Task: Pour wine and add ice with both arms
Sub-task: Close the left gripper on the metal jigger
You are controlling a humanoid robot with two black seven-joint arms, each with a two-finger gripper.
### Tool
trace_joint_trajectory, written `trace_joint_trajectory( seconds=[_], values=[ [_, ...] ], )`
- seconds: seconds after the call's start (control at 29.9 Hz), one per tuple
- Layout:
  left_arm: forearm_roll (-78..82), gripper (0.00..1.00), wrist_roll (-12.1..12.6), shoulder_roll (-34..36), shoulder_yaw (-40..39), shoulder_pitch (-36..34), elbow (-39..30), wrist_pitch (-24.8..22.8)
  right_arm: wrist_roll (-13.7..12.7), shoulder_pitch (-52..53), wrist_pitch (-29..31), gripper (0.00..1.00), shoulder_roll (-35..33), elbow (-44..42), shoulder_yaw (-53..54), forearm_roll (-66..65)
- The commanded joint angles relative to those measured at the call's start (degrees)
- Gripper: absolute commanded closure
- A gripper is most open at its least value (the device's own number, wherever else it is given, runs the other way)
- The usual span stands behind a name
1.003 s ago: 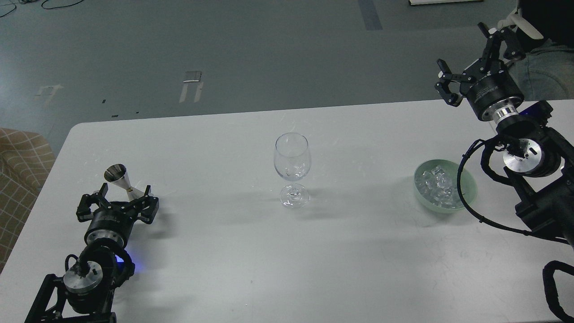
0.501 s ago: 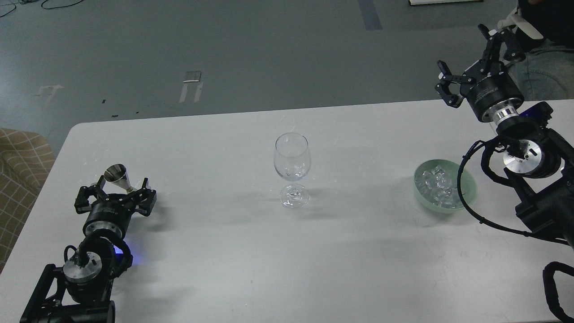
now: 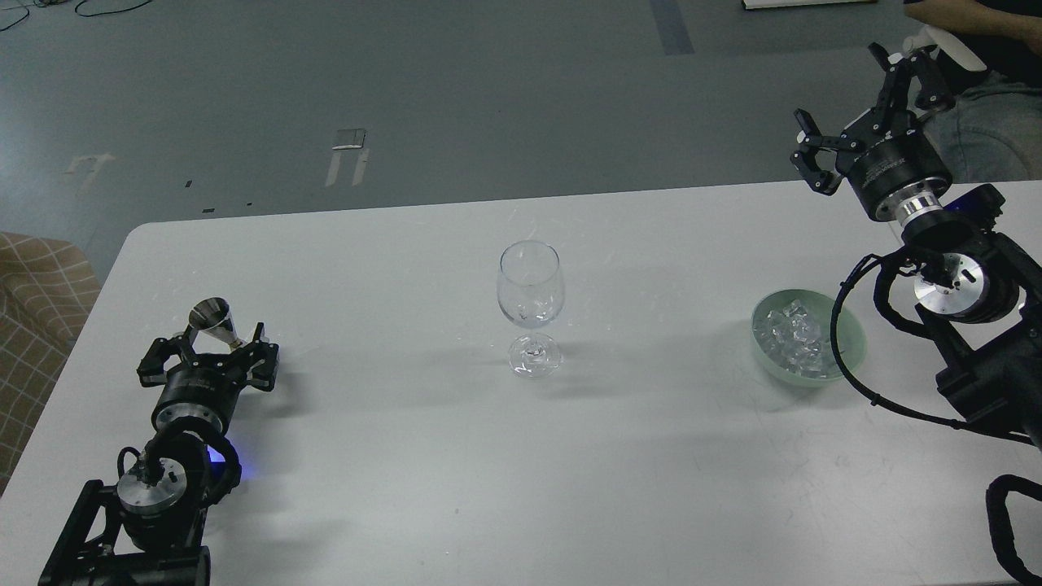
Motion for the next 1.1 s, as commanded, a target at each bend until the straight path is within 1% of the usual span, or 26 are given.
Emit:
trace_joint_trajectory(
  seconds=[0.0, 0.84, 1.07],
  values=[
    [0.0, 0.33, -0.7, 0.0, 0.1, 0.0, 0.1, 0.2, 0.0, 0.0, -0.1, 0.00, 0.0, 0.0, 0.0, 0.0],
    [0.0, 0.34, -0.9, -0.2, 0.1, -2.6, 2.9, 0.2, 0.0, -0.2, -0.1, 0.00, -0.4, 0.0, 0.0, 0.0],
    [0.0, 0.41, -0.9, -0.4, 0.1, -2.8, 3.4, 0.2, 0.0, -0.3, -0.1, 0.00, -0.4, 0.0, 0.1, 0.0]
  ],
)
